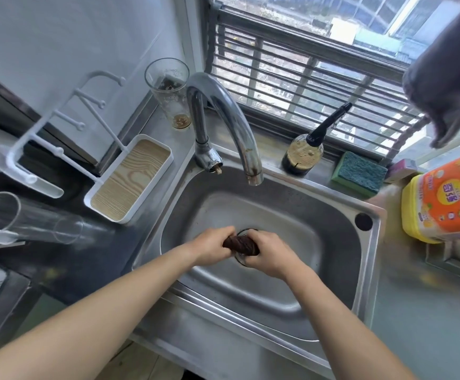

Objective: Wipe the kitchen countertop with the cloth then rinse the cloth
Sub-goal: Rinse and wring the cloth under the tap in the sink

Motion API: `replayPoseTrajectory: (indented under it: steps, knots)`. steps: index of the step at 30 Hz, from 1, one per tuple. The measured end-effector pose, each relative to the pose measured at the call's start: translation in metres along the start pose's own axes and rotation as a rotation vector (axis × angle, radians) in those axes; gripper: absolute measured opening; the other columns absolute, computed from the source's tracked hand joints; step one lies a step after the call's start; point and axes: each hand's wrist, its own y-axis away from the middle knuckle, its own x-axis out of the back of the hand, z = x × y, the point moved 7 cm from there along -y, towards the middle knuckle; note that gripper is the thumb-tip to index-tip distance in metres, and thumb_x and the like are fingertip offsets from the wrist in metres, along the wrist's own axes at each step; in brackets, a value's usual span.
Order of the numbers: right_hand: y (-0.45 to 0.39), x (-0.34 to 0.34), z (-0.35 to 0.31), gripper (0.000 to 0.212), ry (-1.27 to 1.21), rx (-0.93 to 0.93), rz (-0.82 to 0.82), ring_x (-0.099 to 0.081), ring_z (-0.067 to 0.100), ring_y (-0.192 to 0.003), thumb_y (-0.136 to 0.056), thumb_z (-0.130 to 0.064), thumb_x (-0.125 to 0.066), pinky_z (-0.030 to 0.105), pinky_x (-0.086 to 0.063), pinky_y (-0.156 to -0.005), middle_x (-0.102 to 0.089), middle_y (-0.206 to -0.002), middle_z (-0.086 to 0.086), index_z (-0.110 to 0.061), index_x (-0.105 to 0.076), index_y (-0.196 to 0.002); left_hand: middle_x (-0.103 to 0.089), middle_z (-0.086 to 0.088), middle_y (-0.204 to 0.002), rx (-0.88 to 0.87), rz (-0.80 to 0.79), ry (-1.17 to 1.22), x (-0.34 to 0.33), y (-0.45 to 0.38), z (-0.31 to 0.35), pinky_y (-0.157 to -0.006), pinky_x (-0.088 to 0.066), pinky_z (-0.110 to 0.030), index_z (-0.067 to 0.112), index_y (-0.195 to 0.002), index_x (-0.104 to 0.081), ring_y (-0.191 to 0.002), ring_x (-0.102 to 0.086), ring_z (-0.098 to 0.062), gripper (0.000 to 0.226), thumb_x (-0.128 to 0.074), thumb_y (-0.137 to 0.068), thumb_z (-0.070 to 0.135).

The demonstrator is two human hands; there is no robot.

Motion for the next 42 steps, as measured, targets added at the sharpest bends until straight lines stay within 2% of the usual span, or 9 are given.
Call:
replayPoseTrajectory:
  steps: [2, 6, 9, 13, 18, 26, 33, 37, 42]
  knots:
    - [0.000, -0.003, -0.001, 0.041, -0.110, -0.040, -0.114, -0.068, 0.022, -0.091, -0.078, -0.043, -0.077, 0.037, -0.056, -0.079, -0.069, -0.100, -0.001, -0.020, -0.061, -0.109, -0.064, -0.005, -0.093, -0.135, 0.085, -0.142, 0.009, -0.002, 0.007, -0.077, -0.050, -0.044, 0.028, -0.092, -0.050, -0.091, -0.061, -0.031, 0.017, -0.065, -0.086, 0.024]
    - [0.024, -0.010, -0.013, 0.046, -1.110, -0.220, -0.537, -0.070, 0.033, -0.093, -0.093, -0.032, -0.074, 0.051, -0.058, -0.090, -0.067, -0.104, 0.016, -0.001, -0.058, -0.123, -0.055, -0.003, -0.088, -0.504, 0.366, -0.356, 0.028, 0.012, 0.030, -0.069, -0.048, -0.043, 0.026, -0.103, -0.058, -0.080, -0.053, -0.027, 0.016, -0.054, -0.091, 0.017]
    - [0.042, -0.015, -0.028, 0.032, -1.313, -0.227, -0.769, -0.070, 0.033, -0.088, -0.098, -0.030, -0.063, 0.040, -0.061, -0.075, -0.068, -0.107, 0.022, -0.008, -0.059, -0.121, -0.057, -0.005, -0.089, -0.683, 0.488, -0.374, 0.033, 0.026, 0.048, -0.065, -0.044, -0.037, 0.023, -0.104, -0.061, -0.076, -0.053, -0.026, 0.019, -0.051, -0.091, 0.013]
    - [0.031, -0.029, -0.028, 0.019, -0.900, -0.240, -0.660, -0.053, 0.017, -0.053, -0.087, -0.025, -0.076, 0.023, -0.041, -0.045, -0.060, -0.070, 0.006, -0.019, -0.057, -0.086, -0.059, -0.005, -0.076, -0.555, 0.463, -0.567, 0.035, 0.024, 0.037, -0.050, -0.039, -0.033, 0.016, -0.089, -0.056, -0.064, -0.061, -0.029, 0.008, -0.050, -0.083, 0.017]
    - [-0.008, -0.010, -0.013, 0.020, 0.076, -0.036, -0.157, -0.068, 0.028, -0.089, -0.078, -0.037, -0.068, 0.035, -0.055, -0.073, -0.070, -0.088, 0.000, -0.023, -0.062, -0.091, -0.072, -0.013, -0.083, -0.085, 0.146, -0.582, 0.024, 0.018, 0.021, -0.057, -0.038, -0.032, 0.015, -0.080, -0.064, -0.077, -0.067, -0.038, 0.018, -0.056, -0.084, 0.030]
    - [0.003, 0.007, -0.009, 0.024, 0.329, 0.082, 0.164, -0.066, 0.044, -0.093, -0.093, -0.030, -0.058, 0.038, -0.034, -0.063, -0.070, -0.102, 0.010, -0.014, -0.049, -0.109, -0.051, 0.000, -0.051, 0.053, -0.013, 0.001, 0.006, 0.011, 0.023, -0.044, -0.030, -0.025, 0.015, -0.052, -0.049, -0.050, -0.047, -0.024, 0.028, -0.062, -0.075, 0.024]
    - [0.009, 0.006, 0.001, 0.053, 0.292, 0.203, 0.369, -0.060, 0.036, -0.046, -0.072, -0.019, -0.084, 0.029, -0.028, -0.041, -0.062, -0.062, 0.004, -0.021, -0.033, -0.087, -0.037, 0.010, -0.043, 0.103, -0.104, 0.481, -0.016, 0.013, 0.030, -0.044, -0.024, -0.025, 0.018, -0.047, -0.047, -0.041, -0.030, -0.009, 0.031, -0.069, -0.068, 0.015]
    - [0.013, 0.012, 0.001, 0.049, 0.255, 0.233, 0.439, -0.058, 0.034, -0.045, -0.075, -0.021, -0.082, 0.026, -0.026, -0.041, -0.060, -0.063, 0.003, -0.021, -0.034, -0.086, -0.033, -0.002, -0.047, 0.167, -0.233, 0.705, -0.026, 0.017, 0.028, -0.041, -0.019, -0.020, 0.022, -0.048, -0.041, -0.039, -0.025, -0.014, 0.037, -0.066, -0.073, 0.009]
    - [0.008, 0.017, 0.000, 0.018, 0.215, 0.111, 0.325, -0.065, 0.036, -0.075, -0.083, -0.032, -0.057, 0.032, -0.033, -0.054, -0.067, -0.083, 0.002, -0.019, -0.048, -0.091, -0.053, 0.003, -0.059, 0.062, -0.054, 0.300, -0.009, 0.009, 0.020, -0.051, -0.037, -0.029, 0.021, -0.065, -0.048, -0.053, -0.049, -0.015, 0.028, -0.068, -0.084, 0.018]
